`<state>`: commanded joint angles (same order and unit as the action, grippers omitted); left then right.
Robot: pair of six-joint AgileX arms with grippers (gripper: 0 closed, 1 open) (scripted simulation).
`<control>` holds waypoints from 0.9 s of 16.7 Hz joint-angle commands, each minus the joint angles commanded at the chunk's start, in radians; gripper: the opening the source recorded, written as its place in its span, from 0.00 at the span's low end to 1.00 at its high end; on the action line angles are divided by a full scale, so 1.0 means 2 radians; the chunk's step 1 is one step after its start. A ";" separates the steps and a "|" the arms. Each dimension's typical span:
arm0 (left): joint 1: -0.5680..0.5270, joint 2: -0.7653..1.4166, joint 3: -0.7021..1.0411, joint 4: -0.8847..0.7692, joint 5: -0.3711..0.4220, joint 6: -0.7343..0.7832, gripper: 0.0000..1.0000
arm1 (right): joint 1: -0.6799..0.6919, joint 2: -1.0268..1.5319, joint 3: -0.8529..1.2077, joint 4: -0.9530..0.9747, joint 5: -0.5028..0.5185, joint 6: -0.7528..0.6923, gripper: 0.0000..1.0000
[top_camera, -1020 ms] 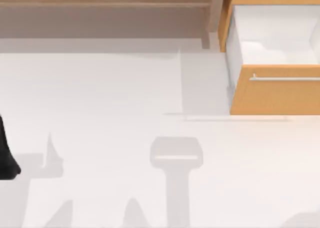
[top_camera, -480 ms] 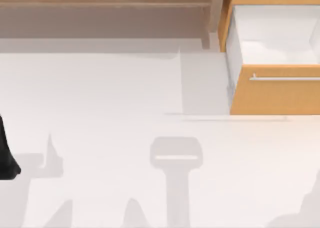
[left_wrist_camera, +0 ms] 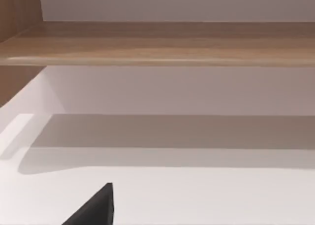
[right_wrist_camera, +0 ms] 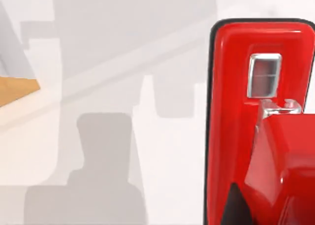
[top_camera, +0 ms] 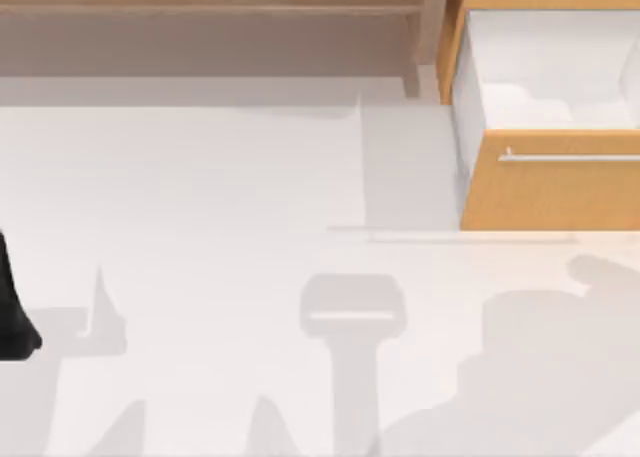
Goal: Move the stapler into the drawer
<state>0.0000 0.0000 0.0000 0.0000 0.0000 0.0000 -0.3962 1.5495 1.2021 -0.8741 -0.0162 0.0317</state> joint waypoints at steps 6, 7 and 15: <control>0.000 0.000 0.000 0.000 0.000 0.000 1.00 | 0.069 0.046 0.130 -0.027 -0.003 -0.004 0.00; 0.000 0.000 0.000 0.000 0.000 0.000 1.00 | 0.081 0.057 0.153 -0.034 -0.003 -0.003 0.00; 0.000 0.000 0.000 0.000 0.000 0.000 1.00 | 0.178 0.182 0.323 -0.102 -0.001 0.013 0.00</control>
<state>0.0000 0.0000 0.0000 0.0000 0.0000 0.0000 -0.0393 1.9140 1.8487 -1.0772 -0.0179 0.0584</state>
